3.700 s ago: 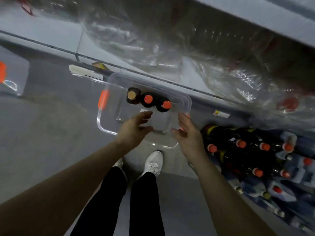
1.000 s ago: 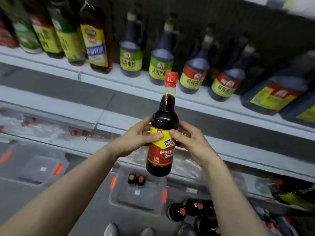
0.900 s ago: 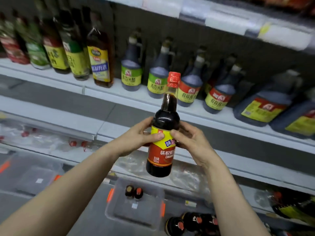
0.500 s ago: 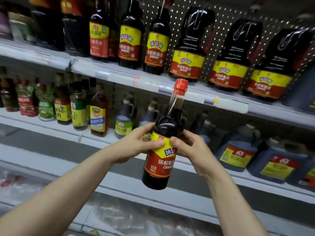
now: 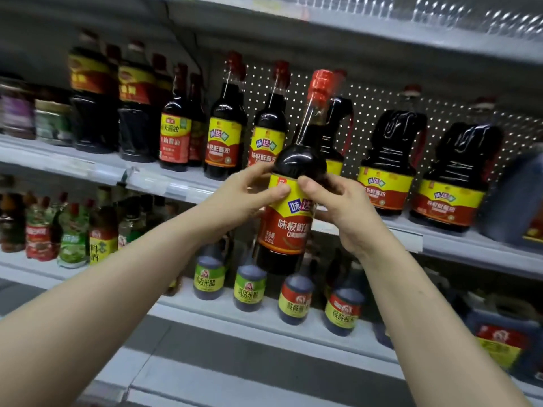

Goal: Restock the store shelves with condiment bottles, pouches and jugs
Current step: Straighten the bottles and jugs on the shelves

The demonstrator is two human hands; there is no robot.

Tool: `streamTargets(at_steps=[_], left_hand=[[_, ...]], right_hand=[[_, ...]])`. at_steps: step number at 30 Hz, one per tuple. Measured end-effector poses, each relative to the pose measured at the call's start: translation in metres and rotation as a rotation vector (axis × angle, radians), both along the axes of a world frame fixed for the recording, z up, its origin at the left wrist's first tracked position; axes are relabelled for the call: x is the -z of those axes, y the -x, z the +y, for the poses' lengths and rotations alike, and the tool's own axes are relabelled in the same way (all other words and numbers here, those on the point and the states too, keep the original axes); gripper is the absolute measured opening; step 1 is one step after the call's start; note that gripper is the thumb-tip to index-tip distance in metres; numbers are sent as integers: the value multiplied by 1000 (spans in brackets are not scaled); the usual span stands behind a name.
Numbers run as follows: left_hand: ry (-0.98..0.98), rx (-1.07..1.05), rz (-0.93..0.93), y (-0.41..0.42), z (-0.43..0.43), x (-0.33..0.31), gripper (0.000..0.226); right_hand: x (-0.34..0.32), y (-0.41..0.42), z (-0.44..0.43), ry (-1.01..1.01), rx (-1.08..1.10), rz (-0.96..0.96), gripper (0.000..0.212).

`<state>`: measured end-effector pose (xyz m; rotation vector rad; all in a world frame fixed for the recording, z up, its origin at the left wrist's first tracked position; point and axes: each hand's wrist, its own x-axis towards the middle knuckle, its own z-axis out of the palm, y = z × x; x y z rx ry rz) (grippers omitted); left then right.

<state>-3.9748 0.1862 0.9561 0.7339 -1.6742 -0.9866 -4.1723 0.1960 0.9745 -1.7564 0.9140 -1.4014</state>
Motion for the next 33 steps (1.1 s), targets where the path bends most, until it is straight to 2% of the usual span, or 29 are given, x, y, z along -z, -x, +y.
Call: streamTargets(at_steps=[4, 6, 9, 12, 14, 18, 21, 25, 29, 33], left_hand=[[102, -40, -2, -15, -24, -28, 38], [134, -44, -41, -25, -39, -36, 48], [190, -51, -90, -38, -60, -46, 65], [243, -59, -79, -48, -82, -56, 61], [283, -64, -83, -53, -96, -61, 59], [342, -52, -142, -61, -121, -71, 69], [356, -22, -144, -66, -136, -74, 63], [322, 4, -152, -70, -158, -73, 71], [296, 54, -135, -69, -176, -69, 59], [259, 67, -93, -66, -186, -67, 61]], right_hand=[[-26, -17, -24, 63, 34, 5, 47], [-35, -27, -35, 89, 56, 14, 41], [-44, -42, -54, 127, 94, 47, 20], [-54, -53, -69, 174, 127, 76, 11], [-61, -61, -77, 213, 167, 89, 12], [-69, -71, -97, 260, 237, 77, 28], [-72, -78, -110, 254, 271, 71, 35], [-72, -84, -127, 200, 273, 45, 34], [-70, -86, -142, 136, 283, 41, 32], [-71, -83, -151, 103, 306, 58, 34]])
